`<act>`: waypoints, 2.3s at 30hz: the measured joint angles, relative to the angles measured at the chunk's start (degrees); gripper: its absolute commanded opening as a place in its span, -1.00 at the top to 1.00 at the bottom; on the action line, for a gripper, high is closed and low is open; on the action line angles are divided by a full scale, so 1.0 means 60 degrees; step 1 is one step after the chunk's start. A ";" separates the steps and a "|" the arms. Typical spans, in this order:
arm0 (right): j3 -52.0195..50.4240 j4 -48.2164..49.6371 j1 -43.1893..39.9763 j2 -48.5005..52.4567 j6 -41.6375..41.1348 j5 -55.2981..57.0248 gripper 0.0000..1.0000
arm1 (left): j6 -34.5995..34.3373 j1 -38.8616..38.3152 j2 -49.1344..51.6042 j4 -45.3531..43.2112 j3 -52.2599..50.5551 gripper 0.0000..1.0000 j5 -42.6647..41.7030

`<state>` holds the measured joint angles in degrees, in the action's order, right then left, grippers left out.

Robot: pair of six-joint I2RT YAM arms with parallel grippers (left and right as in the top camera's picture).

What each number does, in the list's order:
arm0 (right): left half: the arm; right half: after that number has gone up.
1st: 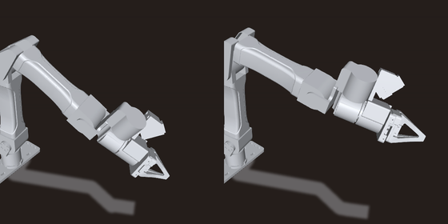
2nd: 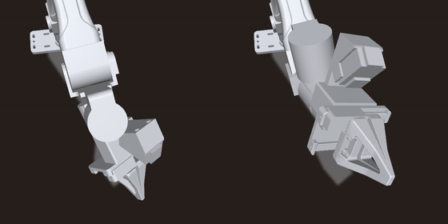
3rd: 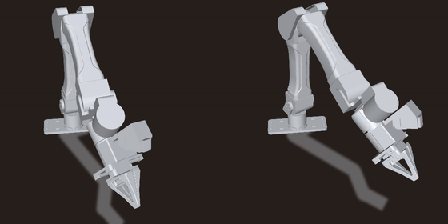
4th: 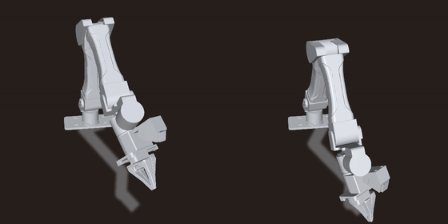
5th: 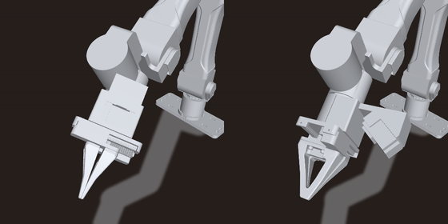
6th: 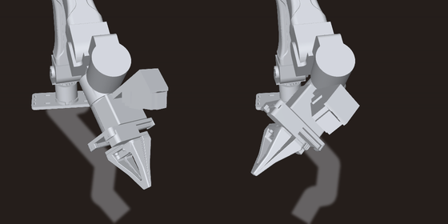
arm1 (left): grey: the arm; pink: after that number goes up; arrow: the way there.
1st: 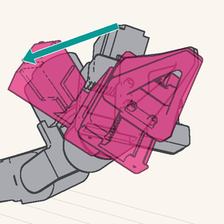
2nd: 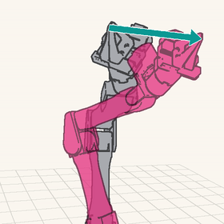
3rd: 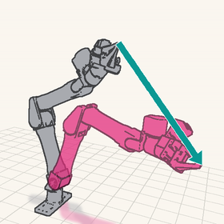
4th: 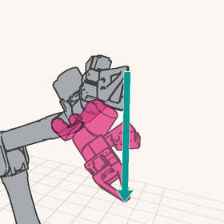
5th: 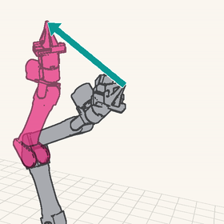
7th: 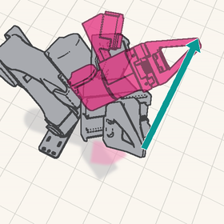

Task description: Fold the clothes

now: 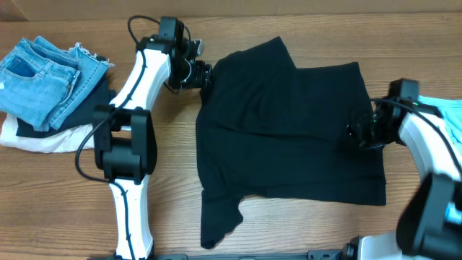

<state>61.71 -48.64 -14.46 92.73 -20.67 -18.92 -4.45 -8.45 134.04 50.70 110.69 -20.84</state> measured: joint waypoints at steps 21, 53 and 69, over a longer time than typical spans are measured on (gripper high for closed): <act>0.0000 -0.0404 0.0120 -0.1268 0.0550 -0.0801 0.09 | -0.0226 0.0124 0.0637 0.0157 0.0109 0.92 -0.0018; -0.1016 0.0965 0.1730 0.1636 -0.1614 0.0546 0.92 | 0.0321 0.1024 0.0426 0.4368 0.6706 0.92 0.3701; -0.1035 0.1005 0.1749 0.1606 -0.1774 0.0506 0.54 | 0.0459 0.1559 0.0412 0.6619 0.6969 -0.24 0.3574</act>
<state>55.51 -42.61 -3.97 102.37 -31.31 -15.88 -1.69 0.91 136.51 90.41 152.51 0.60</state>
